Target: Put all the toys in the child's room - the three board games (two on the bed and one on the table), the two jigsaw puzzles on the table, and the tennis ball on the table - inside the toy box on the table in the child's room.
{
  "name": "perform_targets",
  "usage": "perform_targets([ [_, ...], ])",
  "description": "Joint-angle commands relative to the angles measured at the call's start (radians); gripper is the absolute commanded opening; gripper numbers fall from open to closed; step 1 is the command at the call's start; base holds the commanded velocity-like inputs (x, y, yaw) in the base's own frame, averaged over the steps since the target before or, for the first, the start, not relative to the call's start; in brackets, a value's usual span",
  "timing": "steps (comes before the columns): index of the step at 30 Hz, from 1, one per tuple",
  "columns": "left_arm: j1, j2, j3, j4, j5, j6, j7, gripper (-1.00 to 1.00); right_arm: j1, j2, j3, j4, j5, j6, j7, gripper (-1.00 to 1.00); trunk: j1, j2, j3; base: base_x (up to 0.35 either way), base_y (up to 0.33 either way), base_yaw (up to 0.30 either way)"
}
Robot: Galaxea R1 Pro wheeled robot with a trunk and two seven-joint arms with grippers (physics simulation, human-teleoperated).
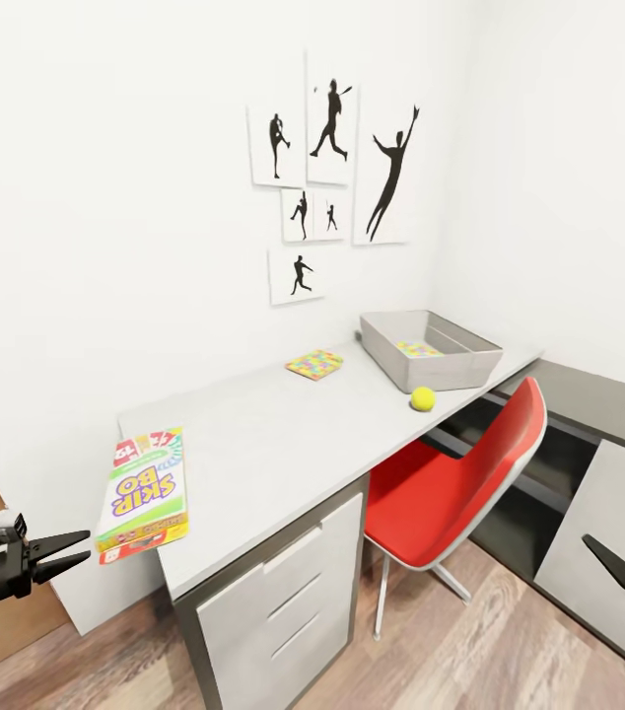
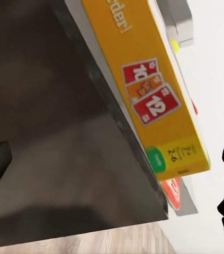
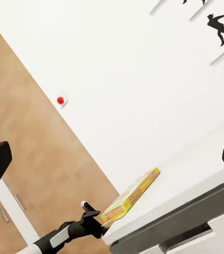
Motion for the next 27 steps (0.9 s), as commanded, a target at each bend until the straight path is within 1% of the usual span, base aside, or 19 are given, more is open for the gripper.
perform_targets([
  [1, -0.001, 0.0, -0.001, 0.0, 0.002, 0.01, -0.002, 1.0, 0.0, 0.0, 0.0, 0.0, -0.005, 0.01, 0.0, 1.0, 0.0, 0.0, -0.001, 0.0, -0.174, 0.0],
  [8, -0.001, 0.0, 0.0, 0.0, 0.002, 0.009, -0.002, 1.0, 0.0, 0.0, 0.0, 0.0, -0.005, 0.01, 0.0, 1.0, 0.0, 0.0, -0.001, 0.0, -0.133, 0.0],
  [27, -0.001, 0.0, 0.002, 0.0, 0.002, 0.009, -0.003, 1.0, 0.0, -0.001, 0.0, 0.0, -0.004, 0.01, 0.0, 1.0, 0.0, 0.0, -0.001, 0.0, -0.009, 0.0],
])
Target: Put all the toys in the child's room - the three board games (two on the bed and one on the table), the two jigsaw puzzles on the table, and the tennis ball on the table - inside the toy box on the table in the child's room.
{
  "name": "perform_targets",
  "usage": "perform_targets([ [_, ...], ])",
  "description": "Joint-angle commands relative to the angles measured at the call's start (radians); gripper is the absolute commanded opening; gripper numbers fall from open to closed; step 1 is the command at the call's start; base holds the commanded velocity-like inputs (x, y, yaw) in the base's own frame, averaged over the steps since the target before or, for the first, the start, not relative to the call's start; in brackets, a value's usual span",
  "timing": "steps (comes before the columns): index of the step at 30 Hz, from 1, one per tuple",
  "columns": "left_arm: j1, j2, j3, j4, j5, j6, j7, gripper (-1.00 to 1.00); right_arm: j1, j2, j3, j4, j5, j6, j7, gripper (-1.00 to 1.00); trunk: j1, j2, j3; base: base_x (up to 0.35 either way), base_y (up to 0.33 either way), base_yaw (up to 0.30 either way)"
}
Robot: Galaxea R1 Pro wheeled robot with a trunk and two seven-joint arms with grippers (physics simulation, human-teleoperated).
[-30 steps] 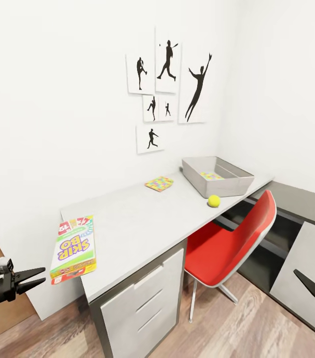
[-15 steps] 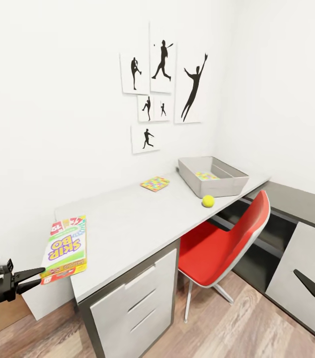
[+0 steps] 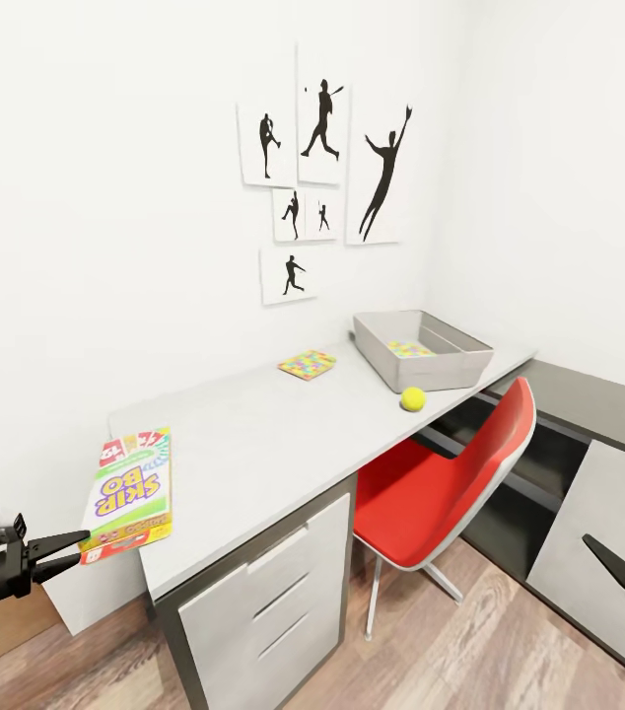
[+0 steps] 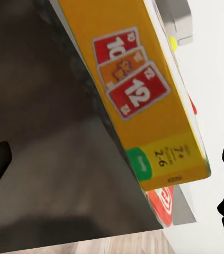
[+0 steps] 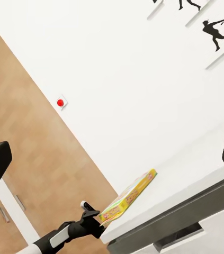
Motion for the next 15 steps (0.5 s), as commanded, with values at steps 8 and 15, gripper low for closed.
perform_targets([
  [8, -0.001, 0.0, -0.001, 0.0, 0.002, 0.01, -0.002, 1.0, 0.001, -0.001, 0.0, -0.001, -0.005, 0.01, 0.0, 1.0, 0.0, 0.0, -0.001, 0.021, 0.0, 0.0],
  [15, -0.001, 0.0, 0.0, 0.0, 0.002, 0.01, -0.002, 1.0, 0.0, -0.002, 0.001, -0.001, -0.004, 0.01, 0.0, 1.0, 0.0, 0.0, -0.001, 0.068, 0.0, 0.0],
])
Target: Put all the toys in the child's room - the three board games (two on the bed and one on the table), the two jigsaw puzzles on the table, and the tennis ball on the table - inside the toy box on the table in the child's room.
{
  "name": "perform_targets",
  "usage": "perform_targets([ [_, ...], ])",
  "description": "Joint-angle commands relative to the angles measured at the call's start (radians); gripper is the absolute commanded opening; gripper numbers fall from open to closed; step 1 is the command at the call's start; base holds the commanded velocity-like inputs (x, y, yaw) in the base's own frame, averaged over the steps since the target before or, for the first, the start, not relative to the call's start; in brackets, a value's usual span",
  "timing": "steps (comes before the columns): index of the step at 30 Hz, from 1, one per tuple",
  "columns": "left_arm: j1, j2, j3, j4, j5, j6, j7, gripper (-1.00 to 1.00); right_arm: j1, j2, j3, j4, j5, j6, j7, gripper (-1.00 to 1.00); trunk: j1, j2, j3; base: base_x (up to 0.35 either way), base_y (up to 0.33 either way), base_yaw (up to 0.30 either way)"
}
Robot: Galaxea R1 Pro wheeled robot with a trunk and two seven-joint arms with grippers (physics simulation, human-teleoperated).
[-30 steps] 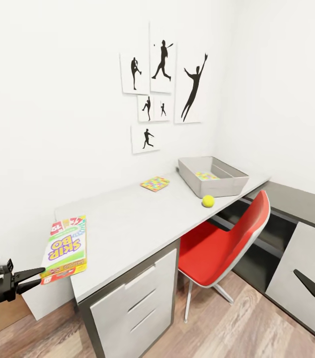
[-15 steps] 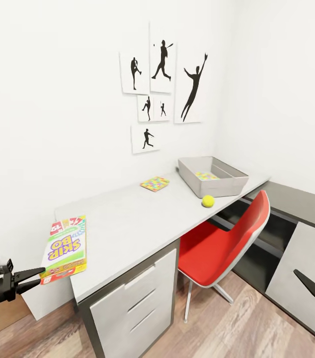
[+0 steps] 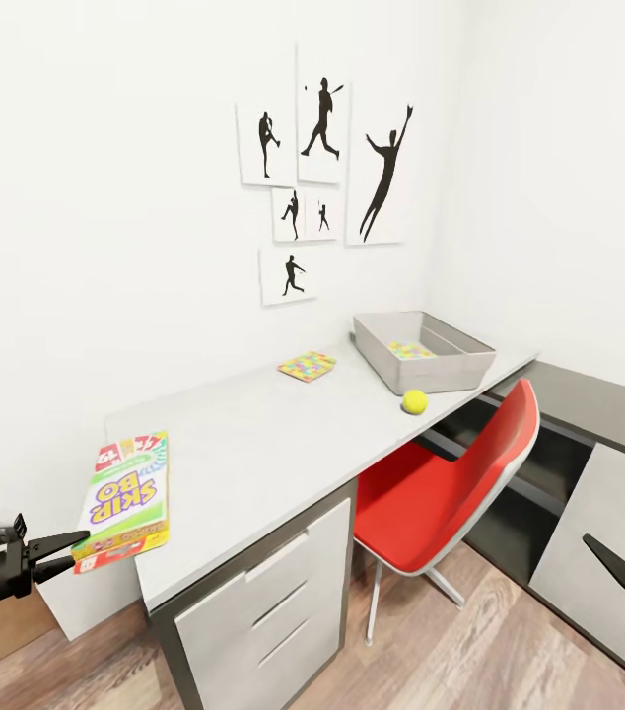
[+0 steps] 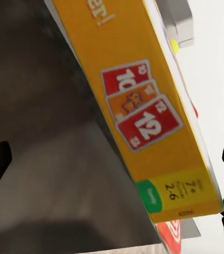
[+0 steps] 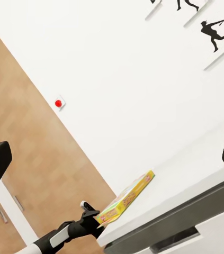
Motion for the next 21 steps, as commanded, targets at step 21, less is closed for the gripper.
perform_targets([
  [21, -0.001, 0.0, -0.001, 0.0, 0.002, 0.01, -0.002, 1.0, 0.0, 0.0, 0.0, -0.001, -0.004, 0.01, 0.0, 1.0, 0.0, 0.0, -0.001, 0.006, 0.0, 0.0],
])
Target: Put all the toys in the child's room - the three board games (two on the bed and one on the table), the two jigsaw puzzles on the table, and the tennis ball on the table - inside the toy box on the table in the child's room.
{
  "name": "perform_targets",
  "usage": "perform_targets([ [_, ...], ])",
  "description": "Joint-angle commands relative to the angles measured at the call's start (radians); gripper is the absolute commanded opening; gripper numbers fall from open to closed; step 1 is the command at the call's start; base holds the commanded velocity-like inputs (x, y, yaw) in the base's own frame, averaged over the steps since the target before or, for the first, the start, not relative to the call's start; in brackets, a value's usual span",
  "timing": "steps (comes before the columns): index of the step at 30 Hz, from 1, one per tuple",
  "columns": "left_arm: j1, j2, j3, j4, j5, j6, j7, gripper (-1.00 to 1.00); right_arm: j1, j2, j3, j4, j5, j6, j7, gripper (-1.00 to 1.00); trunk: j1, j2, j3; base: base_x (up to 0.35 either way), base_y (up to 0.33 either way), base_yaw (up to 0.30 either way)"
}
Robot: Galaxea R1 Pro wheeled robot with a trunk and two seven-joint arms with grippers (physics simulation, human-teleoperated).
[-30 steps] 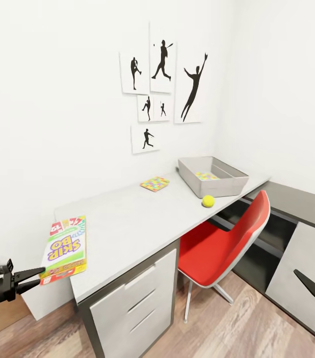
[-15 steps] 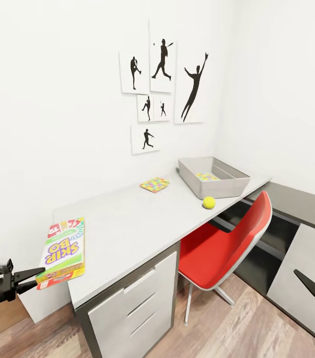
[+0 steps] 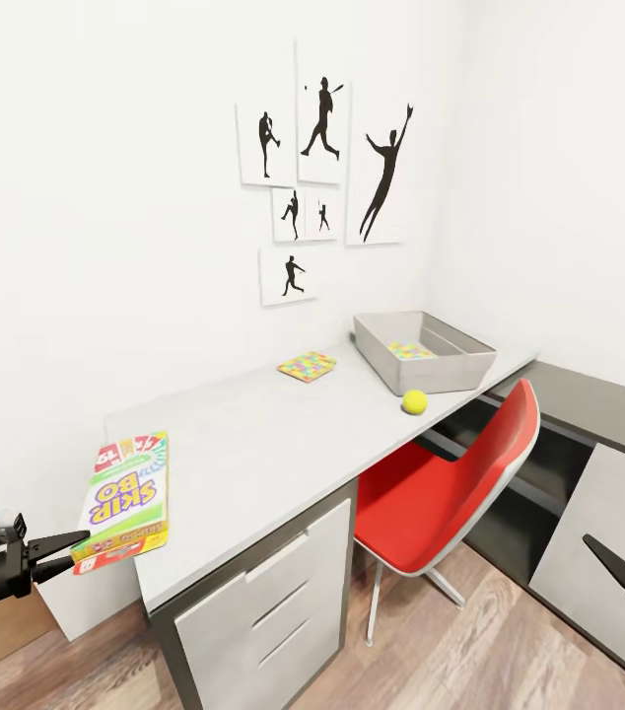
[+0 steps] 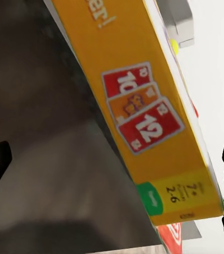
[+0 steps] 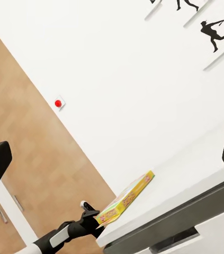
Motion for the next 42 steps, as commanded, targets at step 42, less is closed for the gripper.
perform_targets([
  [42, -0.001, -0.001, 0.0, 0.0, 0.002, 0.01, -0.002, 1.0, 0.0, 0.0, 0.001, -0.001, 0.024, 0.011, 0.0, 1.0, 0.0, 0.0, -0.001, 0.0, 0.0, 0.0],
])
